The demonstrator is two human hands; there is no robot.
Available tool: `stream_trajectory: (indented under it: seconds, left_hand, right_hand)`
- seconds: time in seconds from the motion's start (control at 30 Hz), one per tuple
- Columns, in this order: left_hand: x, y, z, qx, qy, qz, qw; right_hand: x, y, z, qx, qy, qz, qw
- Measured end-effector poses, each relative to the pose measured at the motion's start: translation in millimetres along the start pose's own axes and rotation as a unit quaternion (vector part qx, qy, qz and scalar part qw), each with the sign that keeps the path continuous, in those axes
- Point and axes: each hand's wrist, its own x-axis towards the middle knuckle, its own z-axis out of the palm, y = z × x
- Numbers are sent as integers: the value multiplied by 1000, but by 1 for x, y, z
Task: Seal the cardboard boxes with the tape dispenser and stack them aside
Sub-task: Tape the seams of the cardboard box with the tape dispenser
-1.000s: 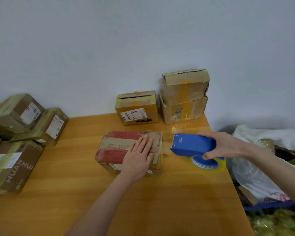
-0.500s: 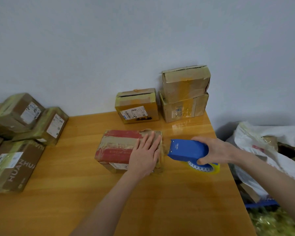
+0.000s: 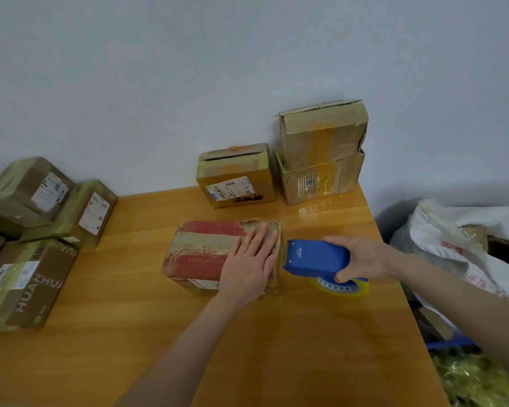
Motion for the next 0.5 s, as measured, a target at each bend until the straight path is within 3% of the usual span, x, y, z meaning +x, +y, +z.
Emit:
stream_trajectory:
  seconds: [0.27, 0.5]
  left_hand:
    - [2, 1, 1, 6, -18, -1, 1000]
    - [2, 0, 0, -9, -31, 0, 999]
  right_hand:
    - [18, -22, -18, -17, -32, -12, 999]
    - [17, -13, -8, 60, -26, 21, 998]
